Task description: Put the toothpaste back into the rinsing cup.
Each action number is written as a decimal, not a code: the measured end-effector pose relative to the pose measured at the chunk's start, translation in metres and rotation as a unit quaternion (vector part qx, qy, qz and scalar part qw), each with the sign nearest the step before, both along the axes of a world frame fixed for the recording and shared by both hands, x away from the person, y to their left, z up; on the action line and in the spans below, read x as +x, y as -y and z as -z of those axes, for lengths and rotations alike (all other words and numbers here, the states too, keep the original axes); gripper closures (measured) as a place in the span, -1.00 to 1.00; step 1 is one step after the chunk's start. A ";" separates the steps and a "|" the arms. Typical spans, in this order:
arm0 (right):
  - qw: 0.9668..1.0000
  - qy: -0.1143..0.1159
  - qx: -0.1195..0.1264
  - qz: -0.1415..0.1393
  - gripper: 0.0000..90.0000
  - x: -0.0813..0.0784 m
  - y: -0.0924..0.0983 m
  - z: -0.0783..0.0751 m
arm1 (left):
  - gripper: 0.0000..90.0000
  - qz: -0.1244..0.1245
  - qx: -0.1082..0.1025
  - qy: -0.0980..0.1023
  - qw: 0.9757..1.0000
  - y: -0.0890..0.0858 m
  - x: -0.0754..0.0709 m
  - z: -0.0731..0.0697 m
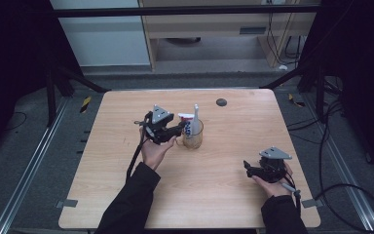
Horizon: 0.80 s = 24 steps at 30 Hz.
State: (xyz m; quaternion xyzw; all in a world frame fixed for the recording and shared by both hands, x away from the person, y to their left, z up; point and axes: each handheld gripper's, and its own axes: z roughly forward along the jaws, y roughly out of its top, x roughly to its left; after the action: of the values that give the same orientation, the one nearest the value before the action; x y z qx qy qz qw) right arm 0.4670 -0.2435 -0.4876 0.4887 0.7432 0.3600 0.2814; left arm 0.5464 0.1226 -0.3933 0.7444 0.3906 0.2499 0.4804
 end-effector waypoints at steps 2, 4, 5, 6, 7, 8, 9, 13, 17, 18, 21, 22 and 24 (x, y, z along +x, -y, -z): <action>1.000 0.002 -0.001 -0.002 -0.64 0.000 -0.001 0.000 | -0.06 -0.004 0.006 -0.013 1.000 -0.007 -0.003 0.002; 1.000 0.001 0.002 -0.002 -0.65 -0.002 -0.001 -0.001 | -0.10 -0.009 0.022 -0.017 1.000 -0.014 -0.008 0.003; 1.000 0.002 0.005 -0.002 -0.65 -0.002 -0.002 -0.002 | -0.11 -0.009 0.030 -0.019 0.999 -0.019 -0.010 0.004; 1.000 0.004 0.003 -0.003 -0.65 -0.002 -0.001 -0.002 | -0.13 -0.009 0.034 -0.022 0.999 -0.024 -0.013 0.005; 1.000 0.004 0.003 -0.003 -0.66 -0.002 -0.001 -0.002 | -0.14 -0.009 0.038 -0.022 0.999 -0.029 -0.017 0.007; 1.000 0.003 0.004 -0.003 -0.66 -0.003 -0.001 -0.002 | -0.15 -0.011 0.045 -0.024 0.999 -0.035 -0.020 0.008; 1.000 0.000 0.008 -0.003 -0.67 -0.003 -0.001 -0.002 | -0.17 -0.010 0.047 -0.027 0.998 -0.040 -0.023 0.011; 1.000 -0.002 0.010 -0.003 -0.67 -0.006 -0.001 -0.002 | -0.25 -0.012 0.062 -0.047 0.997 -0.065 -0.038 0.025; 1.000 0.001 0.011 -0.005 -0.68 -0.010 -0.001 -0.003 | -0.29 -0.017 0.076 -0.059 0.995 -0.087 -0.052 0.041; 1.000 -0.001 0.014 -0.005 -0.68 -0.011 -0.001 -0.003 | -0.30 -0.021 0.076 -0.061 0.995 -0.093 -0.055 0.045; 1.000 -0.003 0.016 -0.005 -0.71 -0.013 -0.001 -0.003 | -0.32 -0.033 0.067 -0.068 0.995 -0.109 -0.065 0.057; 1.000 -0.004 0.015 -0.005 -0.71 -0.013 -0.001 -0.003 | -0.32 -0.036 0.069 -0.073 0.994 -0.113 -0.067 0.060; 1.000 -0.005 0.018 -0.005 -0.71 -0.014 -0.001 -0.003 | -0.34 -0.043 0.078 -0.078 0.993 -0.121 -0.070 0.064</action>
State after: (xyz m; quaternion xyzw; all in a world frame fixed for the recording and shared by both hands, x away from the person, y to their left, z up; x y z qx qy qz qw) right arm 0.4528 -0.2421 -0.4848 0.4914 0.7406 0.3724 0.2671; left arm 0.4759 0.2432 -0.4573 0.7792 0.4380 0.2415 0.3777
